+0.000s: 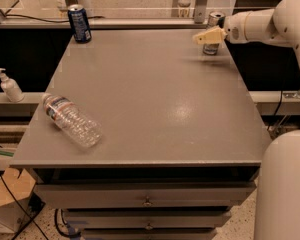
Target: Move redbull can near pepsi can
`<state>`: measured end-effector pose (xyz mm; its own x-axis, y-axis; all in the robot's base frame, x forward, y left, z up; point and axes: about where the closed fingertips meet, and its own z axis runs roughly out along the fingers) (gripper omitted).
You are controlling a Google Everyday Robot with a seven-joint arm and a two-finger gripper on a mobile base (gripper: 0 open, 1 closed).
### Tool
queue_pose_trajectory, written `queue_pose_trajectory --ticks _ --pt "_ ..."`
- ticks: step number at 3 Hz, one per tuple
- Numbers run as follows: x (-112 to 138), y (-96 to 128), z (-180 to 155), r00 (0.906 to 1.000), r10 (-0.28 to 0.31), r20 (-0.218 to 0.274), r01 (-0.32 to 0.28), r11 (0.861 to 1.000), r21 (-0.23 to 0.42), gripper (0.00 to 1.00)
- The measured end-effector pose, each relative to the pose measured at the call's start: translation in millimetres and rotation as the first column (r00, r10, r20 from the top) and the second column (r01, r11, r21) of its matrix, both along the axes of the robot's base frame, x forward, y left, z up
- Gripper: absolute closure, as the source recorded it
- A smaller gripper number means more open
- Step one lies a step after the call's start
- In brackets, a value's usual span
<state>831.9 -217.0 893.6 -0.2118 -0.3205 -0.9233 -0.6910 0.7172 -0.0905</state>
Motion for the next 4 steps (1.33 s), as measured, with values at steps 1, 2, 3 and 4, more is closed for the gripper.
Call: queue_pose_trajectory --ticks 1,2,3,4 --pt "-3.0 3.3 8.8 0.9999 0.008 0.010 -0.008 1.000 -0.016 0.49" --pt "-16.7 12.2 29.1 0.9986 0.035 0.039 -0.034 0.999 -0.033 0.73" --pt "-30.9 37.5 46.0 0.9934 0.097 0.061 -0.095 0.995 -0.035 0.95" --pt "-31.3 41.0 46.1 0.9928 0.103 0.061 -0.101 0.994 -0.034 1.00"
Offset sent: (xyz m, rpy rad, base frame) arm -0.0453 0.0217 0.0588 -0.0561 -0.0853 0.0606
